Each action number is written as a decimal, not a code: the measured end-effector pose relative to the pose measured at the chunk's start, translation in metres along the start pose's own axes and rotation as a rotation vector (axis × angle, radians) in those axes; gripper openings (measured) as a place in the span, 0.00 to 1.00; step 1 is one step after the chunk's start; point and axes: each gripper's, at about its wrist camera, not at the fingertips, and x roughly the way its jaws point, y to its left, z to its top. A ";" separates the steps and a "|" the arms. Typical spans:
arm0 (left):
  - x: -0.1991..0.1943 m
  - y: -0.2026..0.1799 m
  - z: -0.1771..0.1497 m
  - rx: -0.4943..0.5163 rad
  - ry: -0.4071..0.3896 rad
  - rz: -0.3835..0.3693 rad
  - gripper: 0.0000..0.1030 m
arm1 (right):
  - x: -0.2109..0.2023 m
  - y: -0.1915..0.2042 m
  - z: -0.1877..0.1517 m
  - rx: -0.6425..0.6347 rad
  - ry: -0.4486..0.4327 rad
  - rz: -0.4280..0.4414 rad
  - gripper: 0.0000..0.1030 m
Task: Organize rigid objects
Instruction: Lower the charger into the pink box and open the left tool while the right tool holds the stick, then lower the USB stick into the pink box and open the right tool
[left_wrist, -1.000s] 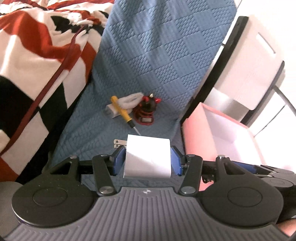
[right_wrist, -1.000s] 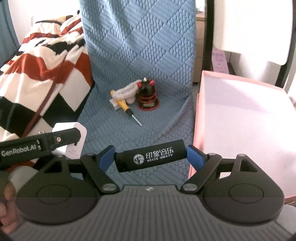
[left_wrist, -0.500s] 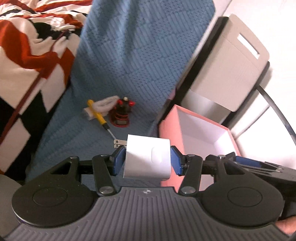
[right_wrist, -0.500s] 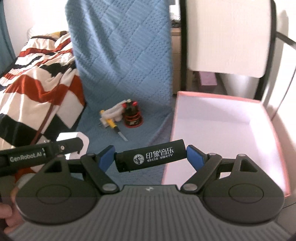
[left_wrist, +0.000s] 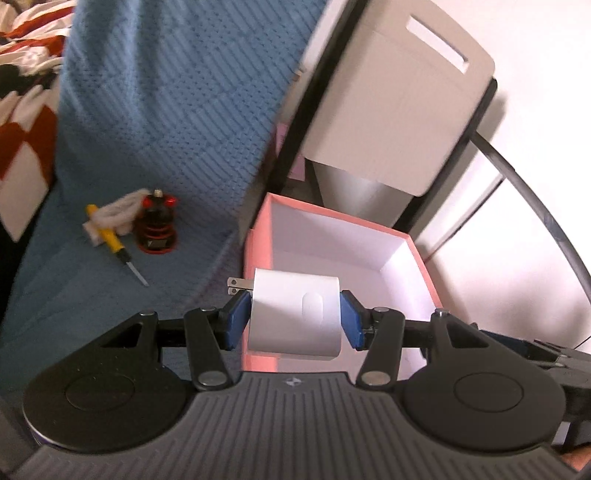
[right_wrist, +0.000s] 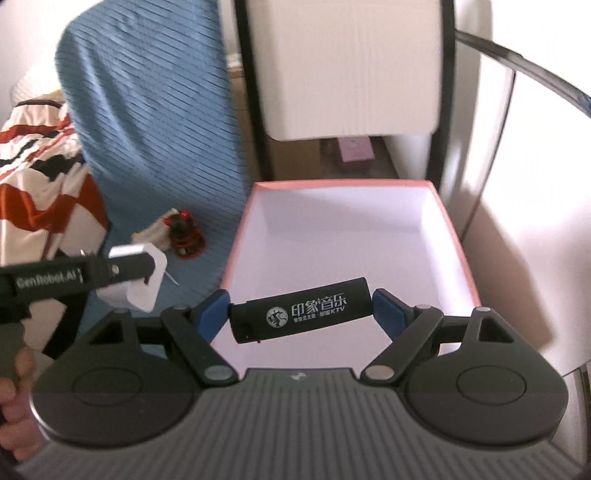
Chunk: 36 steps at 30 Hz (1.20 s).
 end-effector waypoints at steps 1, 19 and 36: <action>0.008 -0.005 0.000 0.005 0.011 -0.004 0.57 | 0.004 -0.006 -0.001 0.003 0.008 -0.004 0.84; 0.139 -0.049 -0.019 0.069 0.196 0.038 0.57 | 0.113 -0.084 -0.020 0.060 0.207 0.015 0.84; 0.150 -0.048 -0.021 0.064 0.222 0.051 0.58 | 0.144 -0.099 -0.033 0.101 0.274 0.044 0.97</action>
